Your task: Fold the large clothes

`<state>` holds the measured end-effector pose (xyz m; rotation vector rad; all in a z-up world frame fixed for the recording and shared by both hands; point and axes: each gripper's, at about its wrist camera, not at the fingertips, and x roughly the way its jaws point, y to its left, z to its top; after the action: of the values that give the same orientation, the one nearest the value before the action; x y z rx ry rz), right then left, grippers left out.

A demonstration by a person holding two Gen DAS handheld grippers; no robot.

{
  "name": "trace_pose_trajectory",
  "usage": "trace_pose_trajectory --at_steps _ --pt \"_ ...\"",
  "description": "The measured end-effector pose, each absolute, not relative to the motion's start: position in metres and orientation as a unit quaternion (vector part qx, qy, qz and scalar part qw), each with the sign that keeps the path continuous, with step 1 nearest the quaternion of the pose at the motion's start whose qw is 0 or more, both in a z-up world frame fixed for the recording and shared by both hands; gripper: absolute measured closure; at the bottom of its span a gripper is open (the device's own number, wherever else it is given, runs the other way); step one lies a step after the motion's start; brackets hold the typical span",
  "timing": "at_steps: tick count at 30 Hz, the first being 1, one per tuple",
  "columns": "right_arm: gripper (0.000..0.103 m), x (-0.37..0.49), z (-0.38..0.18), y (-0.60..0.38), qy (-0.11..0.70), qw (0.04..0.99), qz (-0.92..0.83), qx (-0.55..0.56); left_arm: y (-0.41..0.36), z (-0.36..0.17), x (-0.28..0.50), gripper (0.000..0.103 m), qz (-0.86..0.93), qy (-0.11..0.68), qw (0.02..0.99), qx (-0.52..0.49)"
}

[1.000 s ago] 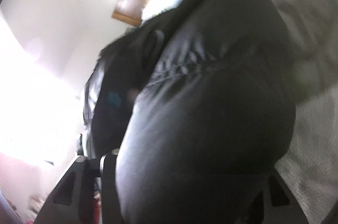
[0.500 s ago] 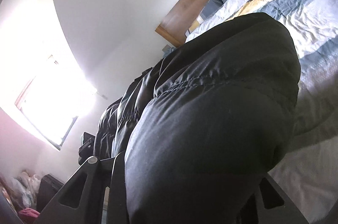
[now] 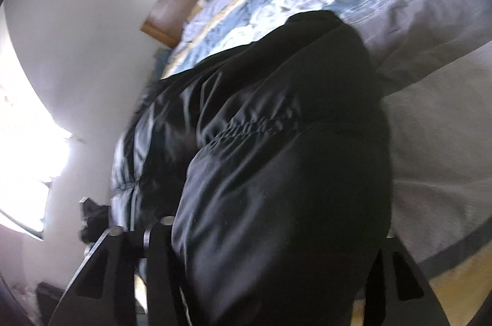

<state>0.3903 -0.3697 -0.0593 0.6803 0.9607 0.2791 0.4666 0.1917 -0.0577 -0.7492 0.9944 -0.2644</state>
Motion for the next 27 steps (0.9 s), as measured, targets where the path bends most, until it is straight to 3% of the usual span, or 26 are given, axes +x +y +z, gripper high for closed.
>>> trace_pose_trajectory --at_steps 1,5,8,14,21,24,27 --pt "0.021 0.391 -0.059 -0.371 0.451 0.826 0.121 0.315 0.195 -0.051 0.461 0.061 -0.118 0.463 0.809 -0.342" --pt "0.017 0.388 -0.048 -0.383 0.446 0.833 0.089 0.314 0.23 -0.029 0.428 0.051 -0.084 0.445 0.83 -0.327" --pt "0.005 0.373 -0.033 -0.394 0.439 0.857 0.045 0.267 0.255 -0.006 0.406 0.05 -0.048 0.431 0.843 -0.319" --pt "0.004 0.328 0.005 -0.41 0.402 0.881 0.016 0.247 0.269 0.03 0.354 0.05 -0.02 0.417 0.863 -0.286" --pt "0.004 0.259 0.051 -0.389 0.367 0.908 0.015 0.201 0.231 0.068 0.284 0.049 -0.023 0.395 0.89 -0.229" --pt "0.004 0.239 0.059 -0.368 0.361 0.915 0.022 0.179 0.204 0.078 0.258 0.041 -0.032 0.382 0.9 -0.206" --pt "0.004 0.212 0.067 -0.346 0.35 0.923 0.03 0.16 0.174 0.09 0.221 0.039 -0.032 0.361 0.916 -0.175"
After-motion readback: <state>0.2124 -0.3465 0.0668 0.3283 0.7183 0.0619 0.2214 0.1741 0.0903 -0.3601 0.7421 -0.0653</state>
